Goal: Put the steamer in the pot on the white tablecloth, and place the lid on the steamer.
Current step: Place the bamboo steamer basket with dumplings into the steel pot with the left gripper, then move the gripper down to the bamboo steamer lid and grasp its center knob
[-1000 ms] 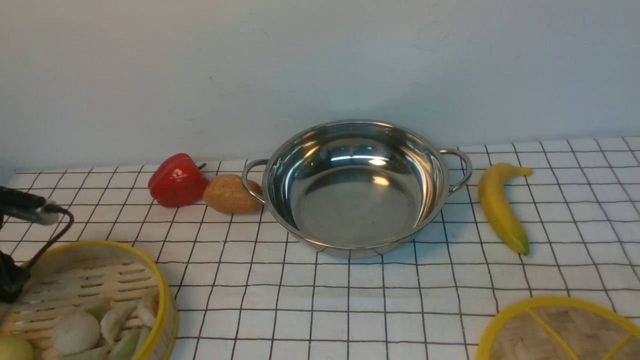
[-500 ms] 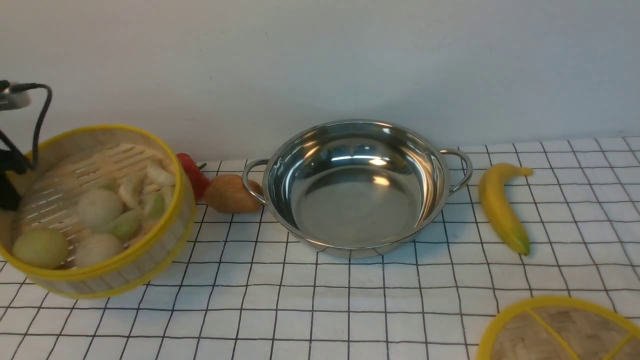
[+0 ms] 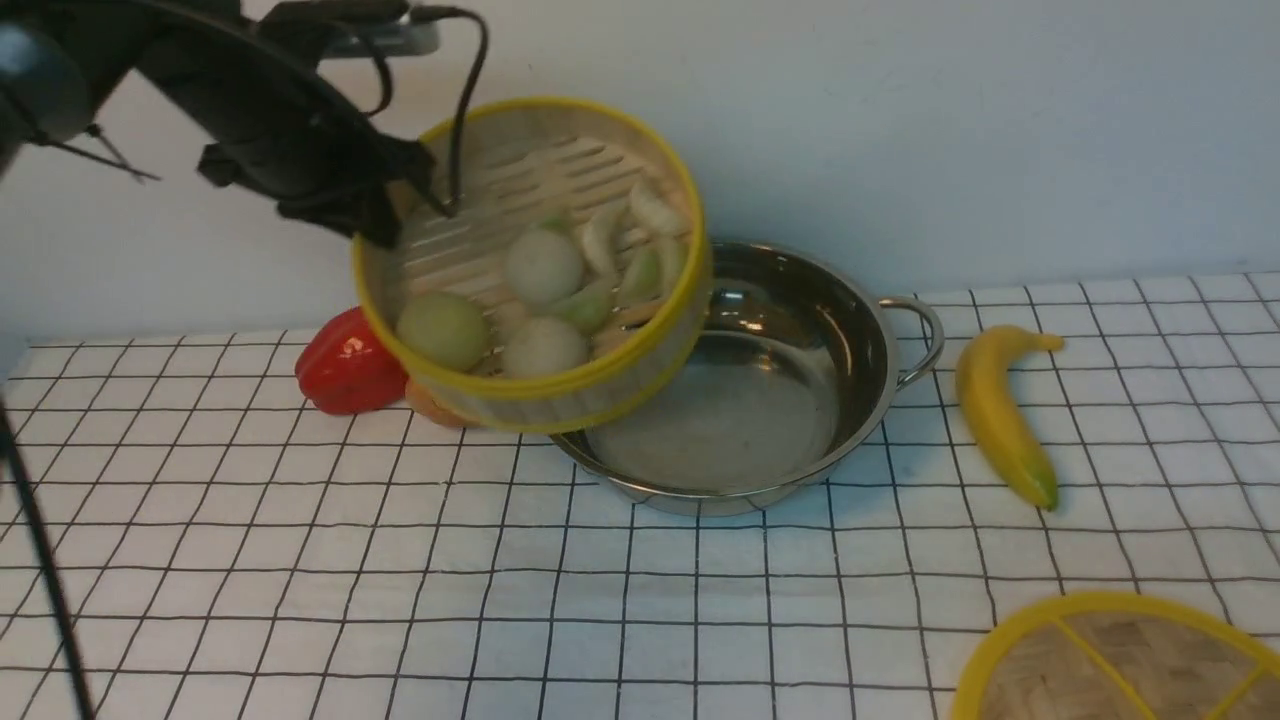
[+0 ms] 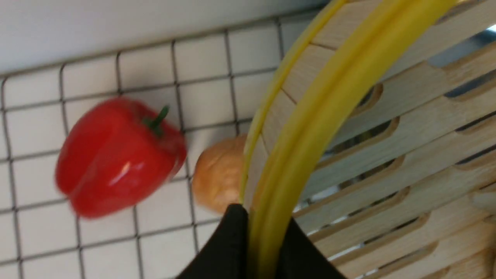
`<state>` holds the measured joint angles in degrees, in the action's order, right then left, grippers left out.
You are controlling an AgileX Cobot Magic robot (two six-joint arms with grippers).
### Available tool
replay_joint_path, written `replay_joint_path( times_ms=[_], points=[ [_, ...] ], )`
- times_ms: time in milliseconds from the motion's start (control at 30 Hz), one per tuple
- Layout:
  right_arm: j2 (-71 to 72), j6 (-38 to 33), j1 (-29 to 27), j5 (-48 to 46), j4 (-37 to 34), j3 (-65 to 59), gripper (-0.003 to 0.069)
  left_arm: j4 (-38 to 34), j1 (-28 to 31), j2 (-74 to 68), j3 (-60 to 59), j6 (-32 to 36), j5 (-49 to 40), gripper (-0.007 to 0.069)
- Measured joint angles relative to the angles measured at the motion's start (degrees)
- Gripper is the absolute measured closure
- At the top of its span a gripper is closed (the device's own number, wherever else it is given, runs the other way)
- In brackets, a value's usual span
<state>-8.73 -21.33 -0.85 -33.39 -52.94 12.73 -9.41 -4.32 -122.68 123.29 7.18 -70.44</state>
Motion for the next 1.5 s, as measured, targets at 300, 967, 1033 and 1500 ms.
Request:
replay_joint_path(
  times_ms=[300,967,1033,1500],
  points=[
    [0.0,0.0,4.26,0.0,-0.11,0.0,0.0417,0.44,-8.29,-15.51,13.49,-4.63,0.01,0.0581],
    [0.0,-1.04,5.07,0.0,-0.82,0.0,0.0417,-1.24,-9.35,-18.72,14.9,-0.69,0.07,0.0444],
    [0.0,-1.1,5.26,0.0,-0.82,0.0,0.0417,-2.62,-9.16,-18.66,15.0,-0.23,0.07,0.0397],
    [-0.49,-3.93,5.33,2.73,-0.87,0.0,0.0417,-1.2,-9.05,-6.66,15.82,1.47,0.02,0.0081]
  ],
)
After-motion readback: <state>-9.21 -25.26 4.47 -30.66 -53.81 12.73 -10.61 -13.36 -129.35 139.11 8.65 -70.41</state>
